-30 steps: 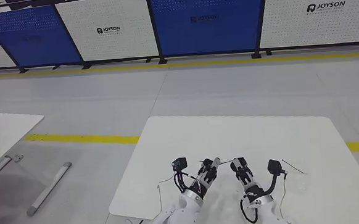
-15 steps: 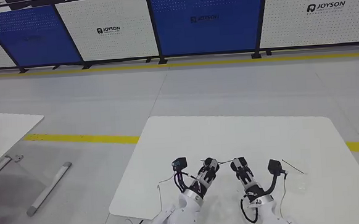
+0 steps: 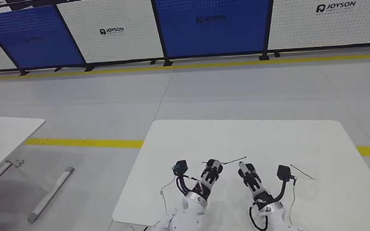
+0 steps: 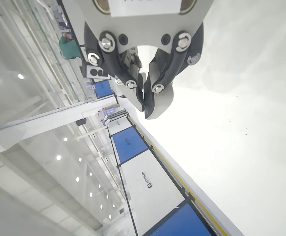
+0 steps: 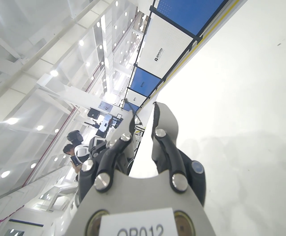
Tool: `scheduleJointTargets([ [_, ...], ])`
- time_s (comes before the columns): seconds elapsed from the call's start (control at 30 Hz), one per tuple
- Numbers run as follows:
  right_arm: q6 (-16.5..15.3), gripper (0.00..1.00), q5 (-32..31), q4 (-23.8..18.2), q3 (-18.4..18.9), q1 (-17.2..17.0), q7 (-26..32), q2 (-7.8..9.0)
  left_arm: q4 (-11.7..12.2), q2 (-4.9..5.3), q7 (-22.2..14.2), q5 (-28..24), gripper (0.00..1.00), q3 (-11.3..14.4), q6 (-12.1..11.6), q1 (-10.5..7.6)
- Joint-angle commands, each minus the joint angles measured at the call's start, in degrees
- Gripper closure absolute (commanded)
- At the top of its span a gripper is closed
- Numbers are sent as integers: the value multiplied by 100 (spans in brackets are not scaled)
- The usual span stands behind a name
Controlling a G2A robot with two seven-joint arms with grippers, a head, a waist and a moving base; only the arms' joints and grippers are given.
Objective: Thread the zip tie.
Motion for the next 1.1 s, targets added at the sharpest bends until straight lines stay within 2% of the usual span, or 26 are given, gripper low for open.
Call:
scheduleJointTargets([
  [0.0,-97,0,42,-5,78,-59,-1,16,-75,-2,25,-136,100,-54,30,31],
  [0.07,-259,0,144,-41,174,-125,-219,20,-150,-3,9,-189,100,-71,84,55],
  [0.17,-335,0,193,-27,173,-150,-225,20,-235,-7,-411,-654,100,-83,75,44],
  [0.43,-322,0,159,-30,181,-143,-251,20,-235,-7,-411,-654,100,-83,75,44],
  [0.5,-270,0,-299,-18,157,-89,-268,37,-250,-22,-353,-848,100,-90,89,55],
  [0.6,-365,0,-916,-21,96,-54,-430,52,-357,-48,-228,-1213,100,-137,158,59],
  [0.7,-402,0,-1791,-45,75,-47,-495,95,-489,-61,-165,-1549,100,-216,223,92],
  [0.8,-244,0,-2572,-121,87,-100,-741,127,-590,-71,-85,-1796,100,-288,446,106],
  [0.9,-217,0,-2612,-135,106,-132,-782,132,-624,-83,-85,-1967,100,-307,470,84],
  [1.07,-217,0,-2612,-135,106,-132,-782,132,-624,-83,-85,-1967,100,-307,470,84],
])
